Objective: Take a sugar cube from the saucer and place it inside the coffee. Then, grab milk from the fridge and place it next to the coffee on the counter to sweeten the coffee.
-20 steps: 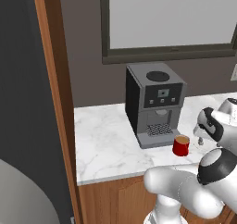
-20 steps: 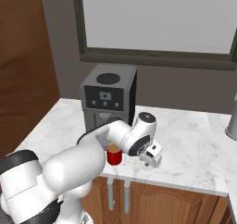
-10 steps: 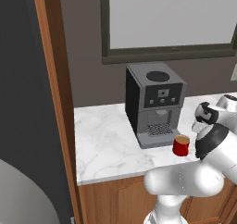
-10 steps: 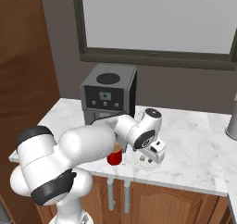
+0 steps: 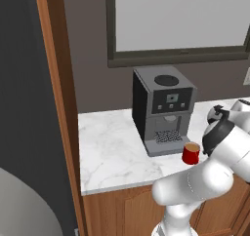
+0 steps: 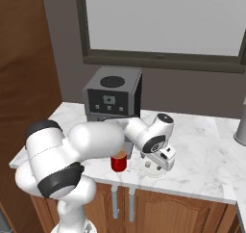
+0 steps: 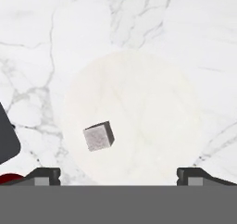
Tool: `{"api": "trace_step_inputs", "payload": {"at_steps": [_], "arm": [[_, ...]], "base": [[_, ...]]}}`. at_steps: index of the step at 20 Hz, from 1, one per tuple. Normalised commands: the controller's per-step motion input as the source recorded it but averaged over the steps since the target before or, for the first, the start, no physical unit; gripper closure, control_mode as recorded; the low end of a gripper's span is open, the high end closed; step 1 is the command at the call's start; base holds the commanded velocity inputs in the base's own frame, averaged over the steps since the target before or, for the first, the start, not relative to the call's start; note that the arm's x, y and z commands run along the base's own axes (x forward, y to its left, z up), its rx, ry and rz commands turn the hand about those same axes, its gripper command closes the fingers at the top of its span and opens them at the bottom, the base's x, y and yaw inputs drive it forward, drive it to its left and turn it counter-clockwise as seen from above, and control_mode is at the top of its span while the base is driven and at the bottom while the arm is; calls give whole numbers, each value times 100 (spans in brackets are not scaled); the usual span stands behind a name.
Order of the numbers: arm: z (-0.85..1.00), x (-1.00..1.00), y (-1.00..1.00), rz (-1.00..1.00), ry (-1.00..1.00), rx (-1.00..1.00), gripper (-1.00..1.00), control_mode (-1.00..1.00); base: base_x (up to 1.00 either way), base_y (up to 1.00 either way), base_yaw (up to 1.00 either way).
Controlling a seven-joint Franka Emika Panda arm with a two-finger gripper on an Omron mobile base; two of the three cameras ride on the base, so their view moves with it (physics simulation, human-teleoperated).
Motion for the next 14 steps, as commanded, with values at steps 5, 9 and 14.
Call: {"api": "trace_step_inputs", "payload": {"at_steps": [5,9,14], "arm": [[-8,0,16,-2,0,0,-100,-100],[-8,1,31,-5,1,0,-100,-100],[-15,9,3,-1,2,0,-100,-100]], "base": [[0,0,0],[0,0,0],[0,0,0]]}}
